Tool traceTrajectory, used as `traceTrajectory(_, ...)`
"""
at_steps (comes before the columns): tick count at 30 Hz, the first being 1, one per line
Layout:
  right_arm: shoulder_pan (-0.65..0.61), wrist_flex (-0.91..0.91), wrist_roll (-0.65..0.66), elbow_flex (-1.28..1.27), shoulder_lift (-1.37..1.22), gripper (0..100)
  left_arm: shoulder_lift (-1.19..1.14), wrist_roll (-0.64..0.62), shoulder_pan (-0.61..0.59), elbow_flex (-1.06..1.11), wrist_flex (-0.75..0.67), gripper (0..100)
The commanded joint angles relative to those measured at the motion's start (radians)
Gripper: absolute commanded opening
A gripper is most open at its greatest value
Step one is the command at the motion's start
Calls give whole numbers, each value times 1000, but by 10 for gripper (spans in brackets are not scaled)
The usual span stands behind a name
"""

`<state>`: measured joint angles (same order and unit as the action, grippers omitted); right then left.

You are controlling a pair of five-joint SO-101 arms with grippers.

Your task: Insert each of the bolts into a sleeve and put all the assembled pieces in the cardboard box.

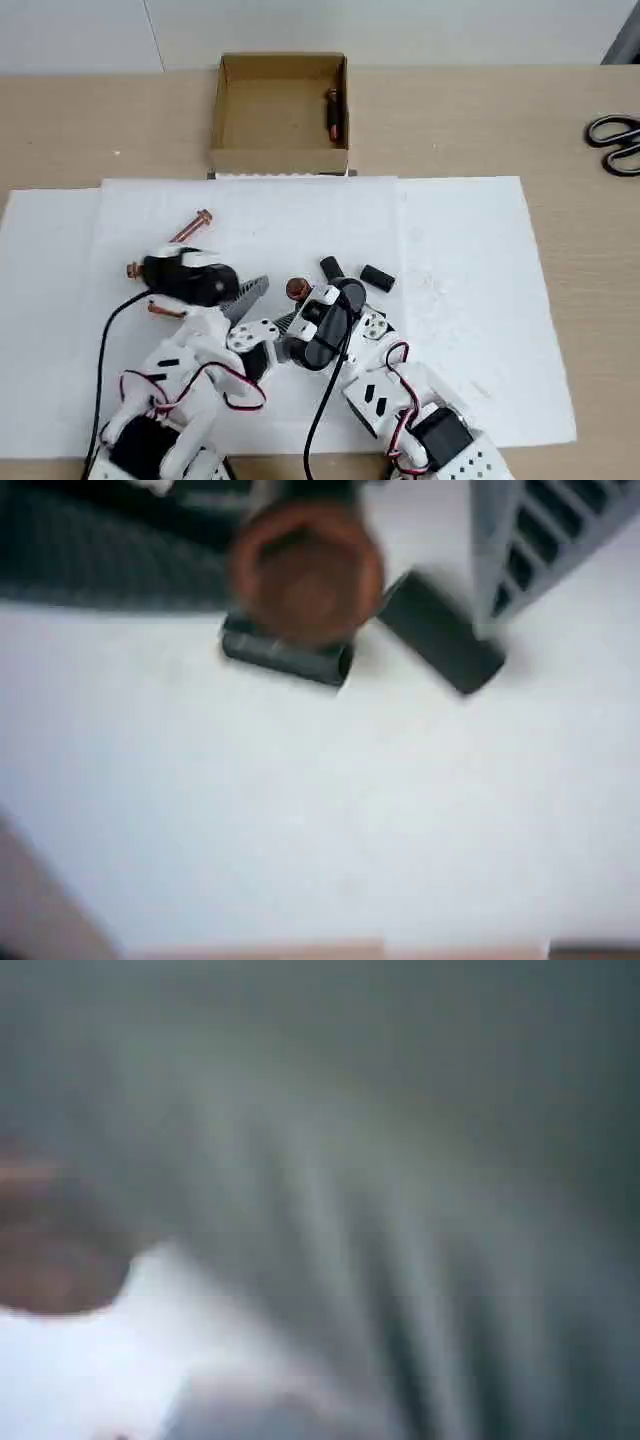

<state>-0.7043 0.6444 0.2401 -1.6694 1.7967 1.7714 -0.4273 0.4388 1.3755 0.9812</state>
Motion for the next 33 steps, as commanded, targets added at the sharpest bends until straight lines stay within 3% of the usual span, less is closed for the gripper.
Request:
traceTrajectory(1,7,-28,-8,-14,16,2,9,-11,-6,-113,3,280)
traceTrajectory(4,19,-28,-9,-14,16,2,8,-8,-9,-147,0,177)
traceTrajectory(7,51,-28,-11,-14,16,2,8,-8,-57,-143,-2,7)
traceTrajectory(16,208,-28,-25,-14,16,2,11,3,-282,7,-133,6)
traceTrajectory(23,458,-27,-249,8,15,2,11,110,-465,130,-164,6)
traceTrajectory(28,518,107,-308,218,-15,2,11,138,-483,186,-160,6)
traceTrajectory(33,558,151,-310,477,-243,2,11,138,-486,197,-158,6)
